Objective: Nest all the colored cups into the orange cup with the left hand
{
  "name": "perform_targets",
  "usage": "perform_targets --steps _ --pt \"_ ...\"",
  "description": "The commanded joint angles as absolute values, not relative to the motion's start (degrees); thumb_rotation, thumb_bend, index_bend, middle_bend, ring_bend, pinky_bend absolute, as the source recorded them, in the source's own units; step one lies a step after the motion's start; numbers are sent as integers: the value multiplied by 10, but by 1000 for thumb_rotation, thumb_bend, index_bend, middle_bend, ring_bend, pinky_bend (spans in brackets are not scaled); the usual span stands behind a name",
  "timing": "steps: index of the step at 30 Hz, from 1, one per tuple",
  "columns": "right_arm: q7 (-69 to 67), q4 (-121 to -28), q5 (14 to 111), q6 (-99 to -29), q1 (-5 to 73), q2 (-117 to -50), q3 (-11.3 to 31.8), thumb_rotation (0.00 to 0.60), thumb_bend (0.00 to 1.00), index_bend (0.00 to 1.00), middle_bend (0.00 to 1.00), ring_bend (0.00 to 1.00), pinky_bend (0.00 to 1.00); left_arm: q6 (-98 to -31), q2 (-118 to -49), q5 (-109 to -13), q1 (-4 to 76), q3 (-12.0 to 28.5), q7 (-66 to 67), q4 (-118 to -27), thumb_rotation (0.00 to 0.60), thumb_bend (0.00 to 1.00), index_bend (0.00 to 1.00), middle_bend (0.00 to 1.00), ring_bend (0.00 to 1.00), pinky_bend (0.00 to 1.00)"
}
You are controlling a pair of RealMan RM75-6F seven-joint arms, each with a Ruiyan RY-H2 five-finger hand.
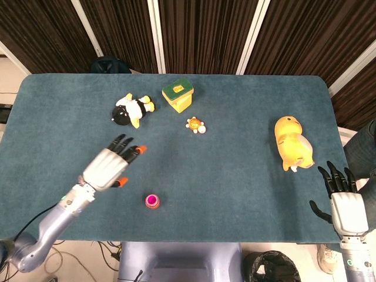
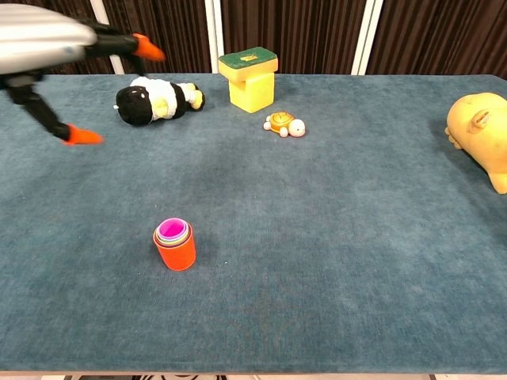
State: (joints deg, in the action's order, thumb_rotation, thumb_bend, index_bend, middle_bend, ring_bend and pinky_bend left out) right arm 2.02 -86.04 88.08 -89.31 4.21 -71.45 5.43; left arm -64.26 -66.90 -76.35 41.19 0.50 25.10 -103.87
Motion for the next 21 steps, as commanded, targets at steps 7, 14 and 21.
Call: perform_targets --steps 7,14,21 --pt "19 -859 882 -894 43 -714 54 600 309 119 40 150 0 -693 -657 -783 331 -35 171 -954 600 141 63 116 24 22" --pt "20 -859 883 -892 44 -715 53 600 308 119 40 149 0 -832 -681 -802 204 -73 119 -880 600 141 63 112 15 20" --pt "23 -859 886 -894 45 -715 52 600 308 119 40 150 0 -822 -698 -790 158 -79 27 -785 600 142 65 75 0 0"
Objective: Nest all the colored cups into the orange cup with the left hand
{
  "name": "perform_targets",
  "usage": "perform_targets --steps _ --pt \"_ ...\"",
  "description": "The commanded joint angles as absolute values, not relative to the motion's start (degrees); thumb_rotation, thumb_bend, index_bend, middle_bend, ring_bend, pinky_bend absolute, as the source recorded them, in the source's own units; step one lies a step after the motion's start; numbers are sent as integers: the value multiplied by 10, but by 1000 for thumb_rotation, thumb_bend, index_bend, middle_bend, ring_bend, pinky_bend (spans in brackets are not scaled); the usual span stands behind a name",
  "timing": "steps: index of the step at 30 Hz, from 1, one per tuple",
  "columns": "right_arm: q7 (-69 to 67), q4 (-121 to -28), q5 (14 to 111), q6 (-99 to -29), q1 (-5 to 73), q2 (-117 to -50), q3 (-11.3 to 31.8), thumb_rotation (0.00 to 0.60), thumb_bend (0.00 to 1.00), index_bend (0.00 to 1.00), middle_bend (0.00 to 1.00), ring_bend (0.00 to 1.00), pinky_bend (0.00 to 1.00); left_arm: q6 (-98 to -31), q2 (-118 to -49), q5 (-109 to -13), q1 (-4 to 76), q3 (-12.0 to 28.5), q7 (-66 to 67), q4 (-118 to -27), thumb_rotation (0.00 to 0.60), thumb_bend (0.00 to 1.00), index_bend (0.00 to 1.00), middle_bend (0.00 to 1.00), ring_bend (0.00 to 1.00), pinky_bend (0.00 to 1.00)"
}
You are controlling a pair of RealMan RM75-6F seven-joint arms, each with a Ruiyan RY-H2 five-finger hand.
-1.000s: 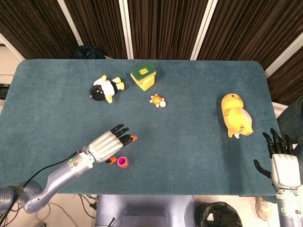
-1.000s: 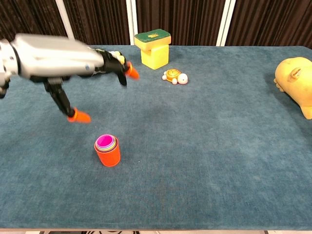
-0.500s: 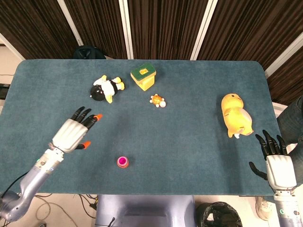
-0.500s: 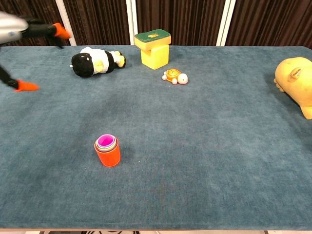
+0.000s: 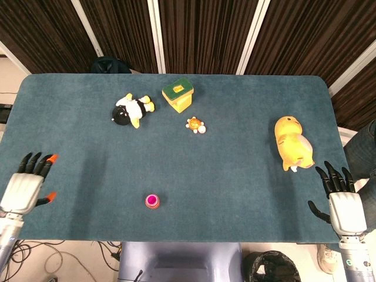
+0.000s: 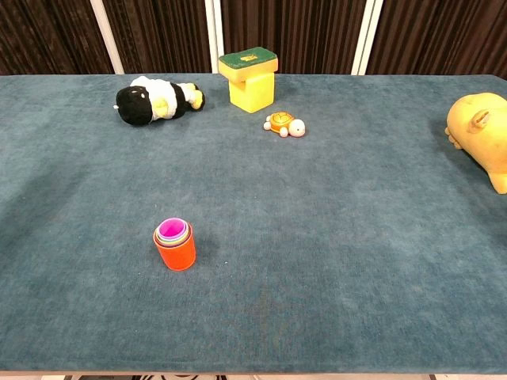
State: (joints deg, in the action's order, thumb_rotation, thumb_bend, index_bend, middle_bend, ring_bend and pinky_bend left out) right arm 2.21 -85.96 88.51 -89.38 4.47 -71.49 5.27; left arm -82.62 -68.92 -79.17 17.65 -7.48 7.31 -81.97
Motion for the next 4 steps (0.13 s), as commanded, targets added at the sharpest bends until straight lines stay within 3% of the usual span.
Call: perform_targets --steps 1,4 --pt "23 -858 887 -895 45 -715 52 600 308 119 40 150 0 -829 -699 -795 156 -76 23 -781 600 142 65 75 0 0" --pt "24 -859 887 -895 45 -715 53 600 308 119 40 150 0 -845 -703 -807 148 -70 15 -773 600 141 65 75 0 0"
